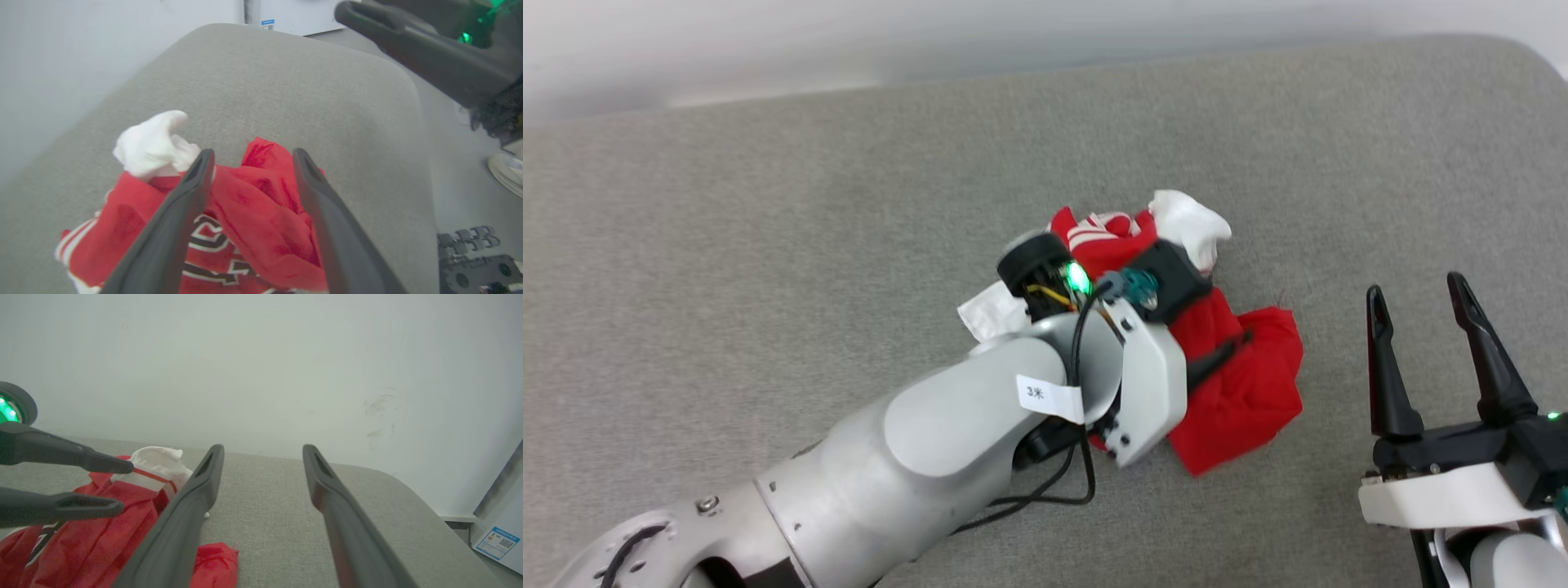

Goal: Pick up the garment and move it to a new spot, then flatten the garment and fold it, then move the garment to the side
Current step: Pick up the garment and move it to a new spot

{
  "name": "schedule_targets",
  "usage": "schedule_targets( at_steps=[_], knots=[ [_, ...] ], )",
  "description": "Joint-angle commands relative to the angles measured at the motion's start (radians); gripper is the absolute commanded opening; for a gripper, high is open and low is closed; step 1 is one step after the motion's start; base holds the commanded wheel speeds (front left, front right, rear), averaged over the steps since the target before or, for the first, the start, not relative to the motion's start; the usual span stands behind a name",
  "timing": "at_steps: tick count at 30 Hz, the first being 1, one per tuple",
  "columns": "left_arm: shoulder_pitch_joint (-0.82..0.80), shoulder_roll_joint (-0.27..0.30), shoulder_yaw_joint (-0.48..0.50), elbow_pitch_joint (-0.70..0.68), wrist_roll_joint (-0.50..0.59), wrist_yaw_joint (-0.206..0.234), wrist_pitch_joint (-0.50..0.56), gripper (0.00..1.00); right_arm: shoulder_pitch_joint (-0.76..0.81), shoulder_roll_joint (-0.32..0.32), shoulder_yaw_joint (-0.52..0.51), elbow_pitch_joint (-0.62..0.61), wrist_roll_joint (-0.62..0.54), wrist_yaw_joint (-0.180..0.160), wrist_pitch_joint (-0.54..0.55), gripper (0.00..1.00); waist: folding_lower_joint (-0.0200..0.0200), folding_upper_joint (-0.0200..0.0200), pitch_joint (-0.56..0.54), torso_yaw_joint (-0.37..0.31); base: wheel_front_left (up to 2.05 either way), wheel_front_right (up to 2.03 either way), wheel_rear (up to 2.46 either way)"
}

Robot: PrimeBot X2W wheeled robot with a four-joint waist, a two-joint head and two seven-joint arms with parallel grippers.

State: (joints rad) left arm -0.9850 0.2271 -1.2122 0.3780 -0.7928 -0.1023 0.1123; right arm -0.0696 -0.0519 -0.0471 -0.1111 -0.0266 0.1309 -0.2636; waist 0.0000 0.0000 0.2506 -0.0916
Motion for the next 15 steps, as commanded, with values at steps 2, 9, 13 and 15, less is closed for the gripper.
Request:
schedule_targets(
  at_steps=[2, 9, 13, 15],
  knots=[
    [-0.013, 0.006, 0.021, -0.005, 0.038, 0.038, -0.067, 1.0, 0.019, 0.003, -0.004, 0.003, -0.003, 0.0, -0.002, 1.0, 0.0, 0.0, -0.039, 0.022, 0.0, 0.0, 0.0],
    [0.053, 0.071, 0.117, -0.04, 0.103, 0.214, -0.29, 1.0, 0.054, 0.003, -0.013, 0.003, -0.008, 0.0, -0.002, 1.0, 0.0, 0.0, -0.101, 0.057, 0.0, 0.0, 0.0],
    [0.129, 0.132, 0.201, -0.078, 0.123, 0.335, -0.362, 1.0, 0.067, 0.003, -0.015, 0.002, -0.011, 0.0, -0.002, 1.0, 0.0, 0.0, -0.124, 0.074, 0.0, 0.0, 0.0],
    [0.181, 0.164, 0.252, -0.11, 0.137, 0.395, -0.373, 1.0, 0.075, 0.003, -0.016, 0.003, -0.01, 0.0, -0.002, 1.0, 0.0, 0.0, -0.134, 0.083, 0.0, 0.0, 0.0]
  ],
)
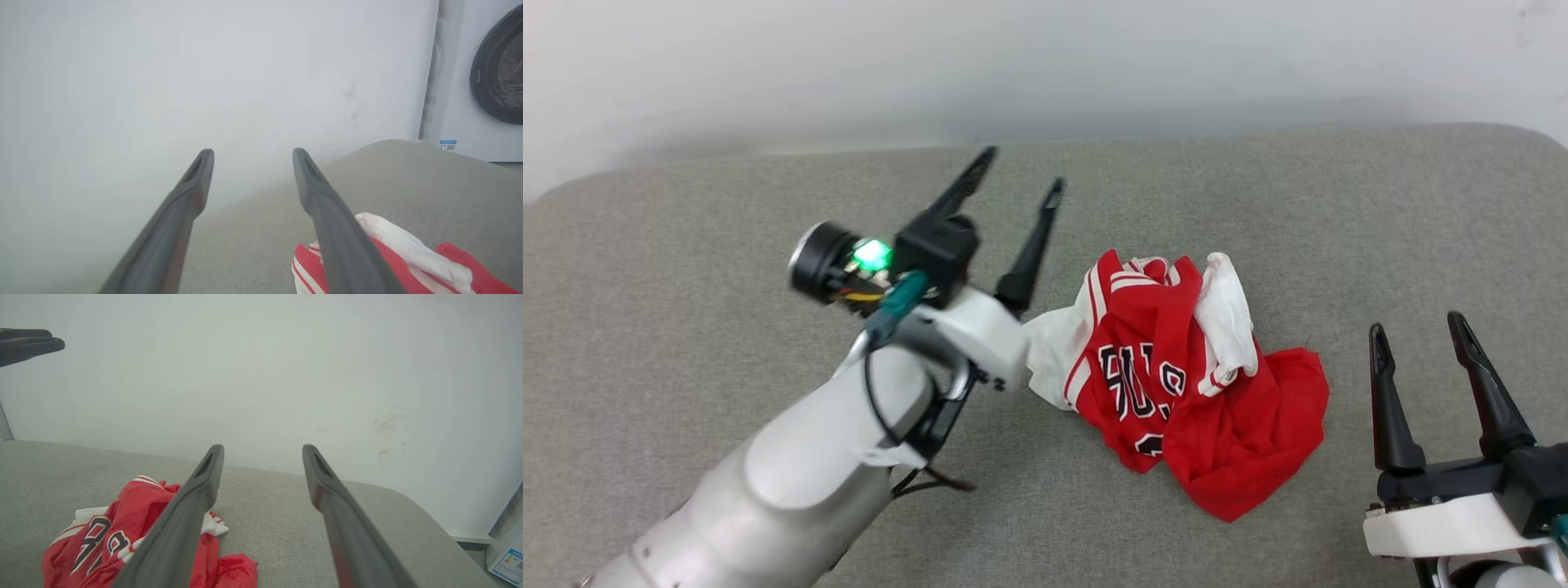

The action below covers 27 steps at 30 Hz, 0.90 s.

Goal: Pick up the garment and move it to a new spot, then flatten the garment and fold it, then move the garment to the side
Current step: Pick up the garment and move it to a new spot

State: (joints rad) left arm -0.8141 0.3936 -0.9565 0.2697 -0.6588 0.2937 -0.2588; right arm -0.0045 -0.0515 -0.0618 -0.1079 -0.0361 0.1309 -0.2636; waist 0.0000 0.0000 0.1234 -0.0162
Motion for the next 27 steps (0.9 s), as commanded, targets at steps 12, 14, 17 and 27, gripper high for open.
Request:
schedule_targets(
  at_steps=[12, 14, 17, 27],
  knots=[
    [0.451, 0.049, 0.386, -0.268, 0.228, 0.204, -0.006, 1.0, 0.035, 0.002, 0.0, 0.007, 0.024, 0.0, -0.002, 1.0, 0.0, 0.0, -0.055, 0.037, 0.0, 0.0, 0.0],
    [0.518, 0.032, 0.437, -0.29, 0.261, 0.201, -0.007, 1.0, 0.042, 0.002, 0.0, 0.011, 0.031, 0.0, -0.002, 1.0, 0.0, 0.0, -0.063, 0.039, 0.0, 0.0, 0.0],
    [0.608, 0.001, 0.5, -0.304, 0.307, 0.181, -0.007, 1.0, 0.052, 0.002, 0.001, 0.021, 0.057, 0.0, -0.002, 1.0, 0.0, 0.0, -0.075, 0.041, 0.0, 0.0, 0.0],
    [0.789, -0.117, 0.655, -0.285, 0.42, 0.06, -0.007, 1.0, 0.089, 0.002, 0.002, 0.065, 0.134, 0.0, -0.002, 1.0, 0.0, 0.0, -0.098, 0.047, 0.0, 0.0, 0.0]
  ],
)
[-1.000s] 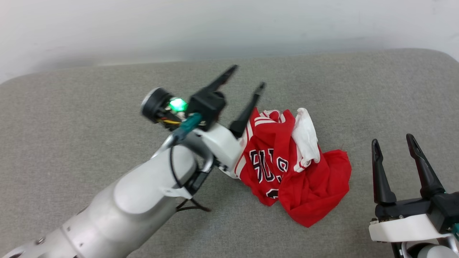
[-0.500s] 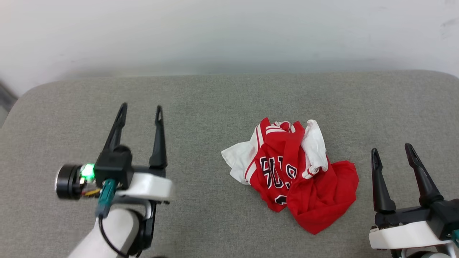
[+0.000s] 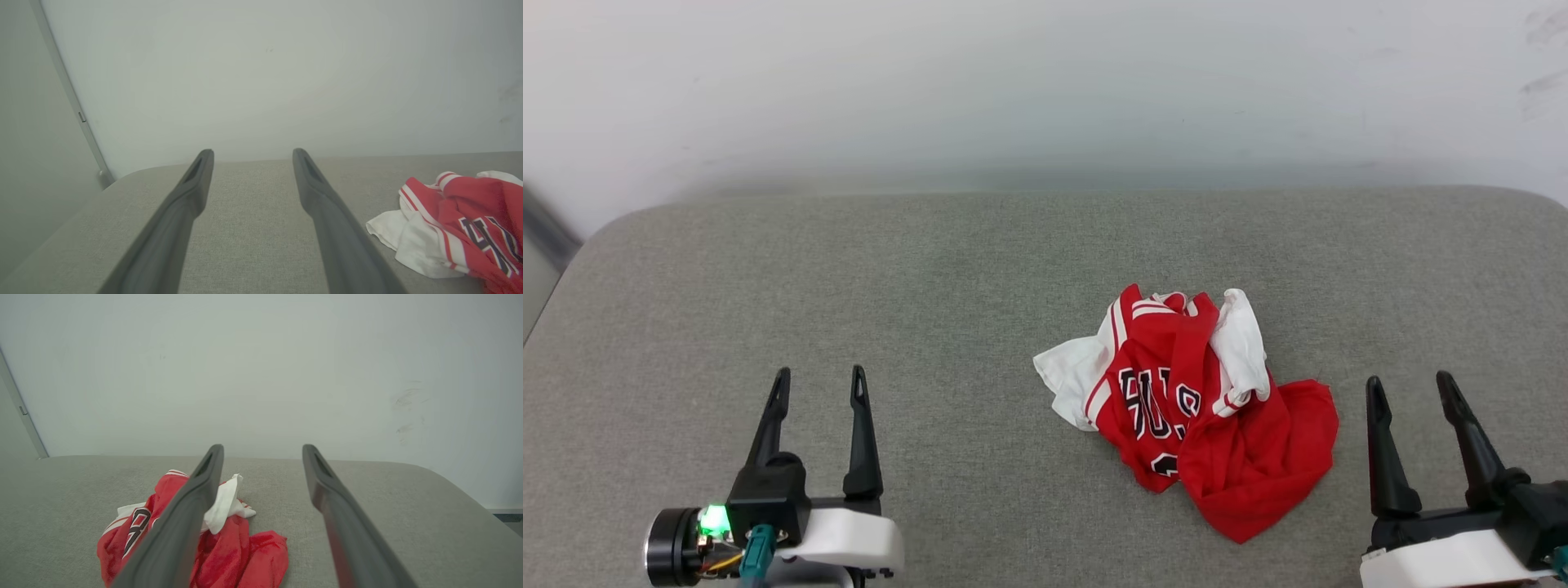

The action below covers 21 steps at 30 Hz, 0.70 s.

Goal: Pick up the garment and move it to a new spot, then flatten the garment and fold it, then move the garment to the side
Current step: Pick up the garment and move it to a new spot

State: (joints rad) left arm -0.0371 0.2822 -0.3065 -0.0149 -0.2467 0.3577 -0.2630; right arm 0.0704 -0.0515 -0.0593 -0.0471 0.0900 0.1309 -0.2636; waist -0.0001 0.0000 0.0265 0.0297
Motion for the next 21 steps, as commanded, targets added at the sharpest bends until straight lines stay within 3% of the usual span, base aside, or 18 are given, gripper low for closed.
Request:
schedule_targets(
  at_steps=[1, 11, 21],
  knots=[
    [0.02, -0.013, 0.018, 0.007, 0.015, -0.019, -0.003, 1.0, 0.018, 0.002, -0.001, 0.009, 0.014, 0.0, -0.002, 1.0, 0.0001, 0.0, -0.002, 0.001, 0.0, 0.0, 0.0],
    [0.077, -0.105, 0.108, 0.044, 0.097, -0.129, -0.003, 1.0, 0.041, 0.002, -0.007, 0.04, 0.055, 0.0, -0.002, 1.0, 0.0001, 0.0, -0.008, 0.003, 0.0, 0.0, 0.0],
    [0.09, -0.155, 0.167, 0.06, 0.145, -0.185, -0.003, 1.0, 0.046, 0.002, -0.011, 0.046, 0.07, 0.0, -0.002, 1.0, 0.0001, 0.0, -0.009, 0.001, 0.0, 0.0, 0.0]
  ],
)
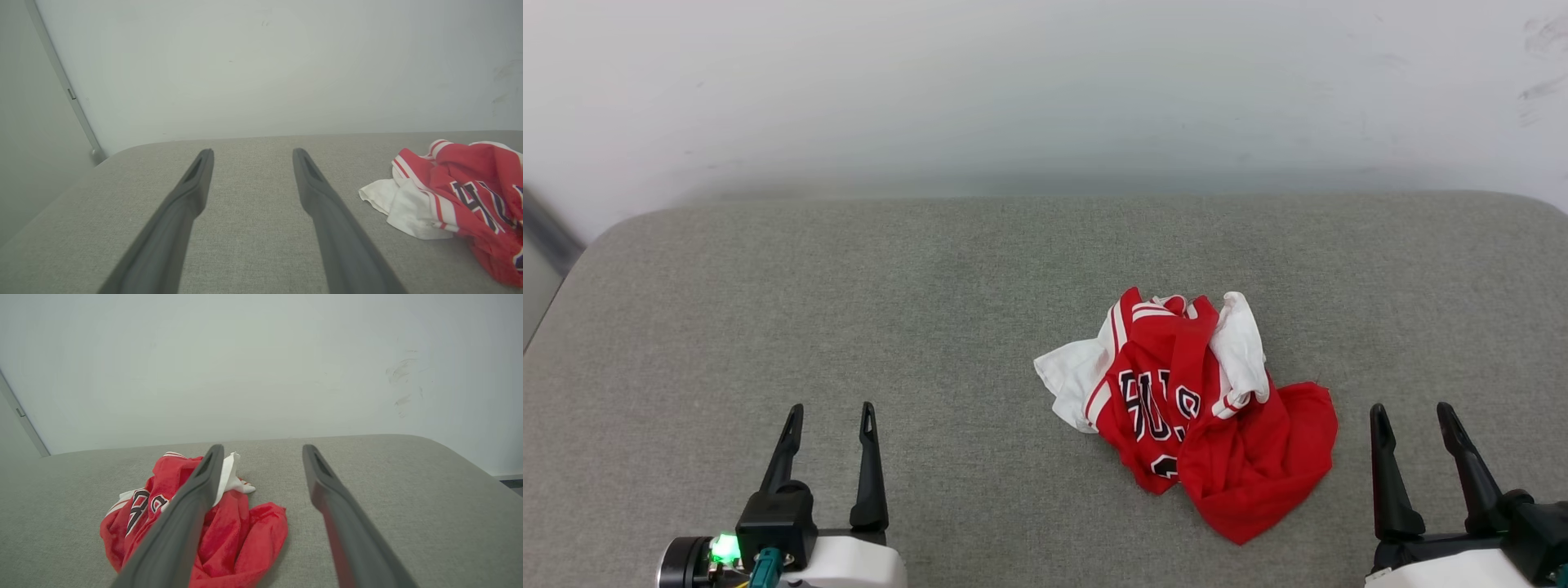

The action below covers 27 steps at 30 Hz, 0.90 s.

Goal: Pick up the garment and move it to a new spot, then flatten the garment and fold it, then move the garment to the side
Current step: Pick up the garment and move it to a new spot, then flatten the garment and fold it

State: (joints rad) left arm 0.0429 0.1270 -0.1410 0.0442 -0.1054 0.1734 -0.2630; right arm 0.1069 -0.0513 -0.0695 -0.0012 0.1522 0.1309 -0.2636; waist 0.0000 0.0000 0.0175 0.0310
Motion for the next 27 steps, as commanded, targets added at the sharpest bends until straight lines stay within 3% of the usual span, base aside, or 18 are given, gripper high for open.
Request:
schedule_targets(
  at_steps=[1, 14, 27],
  knots=[
    [0.01, -0.003, 0.007, 0.002, 0.008, -0.006, -0.003, 1.0, 0.009, 0.002, -0.001, 0.0, 0.008, 0.0, -0.002, 1.0, 0.0, 0.0, 0.0, 0.0, 0.0, 0.0, 0.0],
    [-0.036, -0.038, 0.062, 0.015, 0.027, -0.062, -0.003, 1.0, -0.005, 0.002, -0.001, -0.003, 0.003, 0.0, -0.002, 1.0, 0.0, 0.0, 0.004, -0.005, 0.0, 0.0, 0.0],
    [-0.434, 0.057, 0.075, 0.086, 0.043, -0.213, -0.002, 1.0, -0.064, 0.002, -0.002, -0.033, -0.022, 0.0, -0.002, 1.0, 0.0, 0.0, 0.086, -0.025, 0.0, 0.0, 0.0]
  ],
)
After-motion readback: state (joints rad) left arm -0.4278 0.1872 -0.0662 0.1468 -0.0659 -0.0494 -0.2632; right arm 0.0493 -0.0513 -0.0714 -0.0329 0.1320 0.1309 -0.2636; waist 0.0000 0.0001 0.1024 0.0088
